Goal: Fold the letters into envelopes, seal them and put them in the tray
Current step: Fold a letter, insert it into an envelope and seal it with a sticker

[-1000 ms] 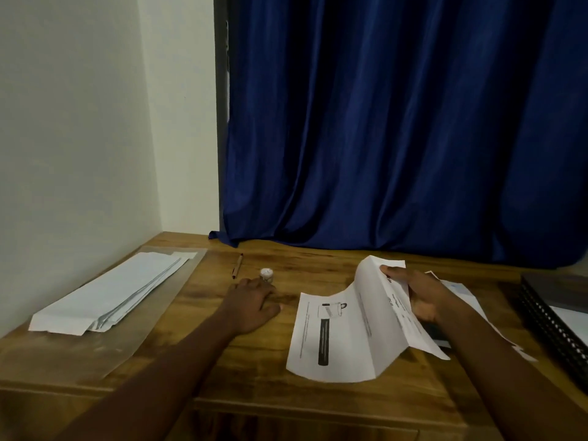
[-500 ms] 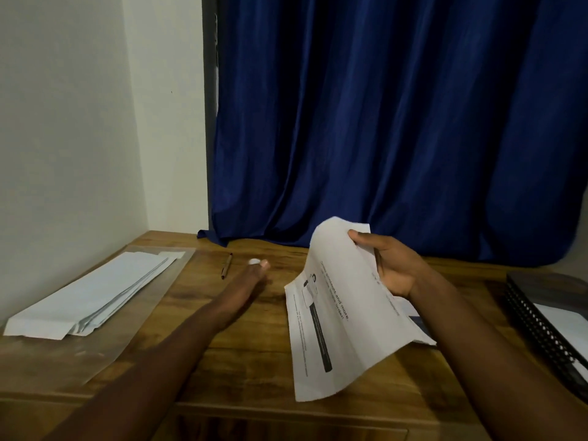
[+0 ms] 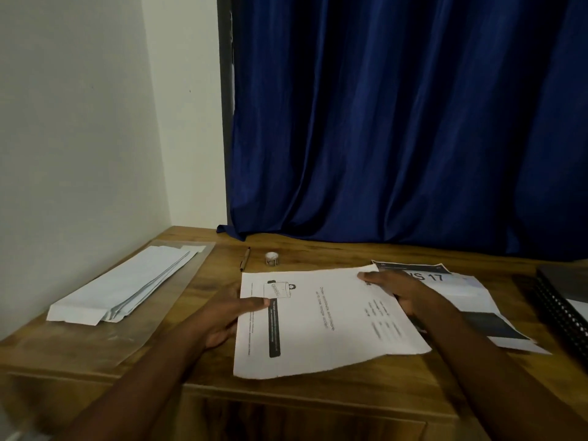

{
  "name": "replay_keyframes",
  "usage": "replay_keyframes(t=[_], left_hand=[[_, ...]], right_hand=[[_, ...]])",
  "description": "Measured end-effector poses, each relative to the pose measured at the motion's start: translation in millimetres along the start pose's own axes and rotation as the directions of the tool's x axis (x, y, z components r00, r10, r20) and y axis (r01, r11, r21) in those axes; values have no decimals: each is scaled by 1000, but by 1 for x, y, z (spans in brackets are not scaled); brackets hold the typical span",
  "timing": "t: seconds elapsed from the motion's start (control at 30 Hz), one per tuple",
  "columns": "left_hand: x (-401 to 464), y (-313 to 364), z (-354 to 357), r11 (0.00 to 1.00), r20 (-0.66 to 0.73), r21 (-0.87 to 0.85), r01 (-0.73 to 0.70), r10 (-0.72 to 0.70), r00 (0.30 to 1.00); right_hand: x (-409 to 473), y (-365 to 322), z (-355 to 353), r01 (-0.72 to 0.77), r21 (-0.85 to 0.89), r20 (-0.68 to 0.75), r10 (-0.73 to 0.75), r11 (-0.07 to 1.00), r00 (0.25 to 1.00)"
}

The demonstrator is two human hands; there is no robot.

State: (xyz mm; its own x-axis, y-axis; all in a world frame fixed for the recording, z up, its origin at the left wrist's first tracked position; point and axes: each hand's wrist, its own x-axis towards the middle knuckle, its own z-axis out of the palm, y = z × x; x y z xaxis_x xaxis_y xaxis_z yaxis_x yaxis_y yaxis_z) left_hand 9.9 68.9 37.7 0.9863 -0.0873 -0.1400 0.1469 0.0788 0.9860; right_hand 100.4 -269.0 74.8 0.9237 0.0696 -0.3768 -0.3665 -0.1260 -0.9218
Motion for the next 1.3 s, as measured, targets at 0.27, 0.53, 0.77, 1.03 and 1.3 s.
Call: replay_keyframes(t=[0.27,0.53,0.77,1.03,1.3], left_hand=[[5,-6,0,537,-265,841,-67,516,815],[10,-38,54,34,71,996,-80,209,975],[8,-40,22,-16,57,998,-55,141,988],[-11,-34,1,76,98,990,-118,228,969],[-87,-25,-8,4,351,936,-351,52,935]], right_hand=[[7,15,41,364,-447,-293,-518,818,804],[-25,55,148,590,-751,402,-504,296,764],[-1,70,85,394,-909,321,-375,135,870],[-1,74,52,296,-942,214,-395,158,893],[-6,75,43,421,-892,322,-418,168,849]])
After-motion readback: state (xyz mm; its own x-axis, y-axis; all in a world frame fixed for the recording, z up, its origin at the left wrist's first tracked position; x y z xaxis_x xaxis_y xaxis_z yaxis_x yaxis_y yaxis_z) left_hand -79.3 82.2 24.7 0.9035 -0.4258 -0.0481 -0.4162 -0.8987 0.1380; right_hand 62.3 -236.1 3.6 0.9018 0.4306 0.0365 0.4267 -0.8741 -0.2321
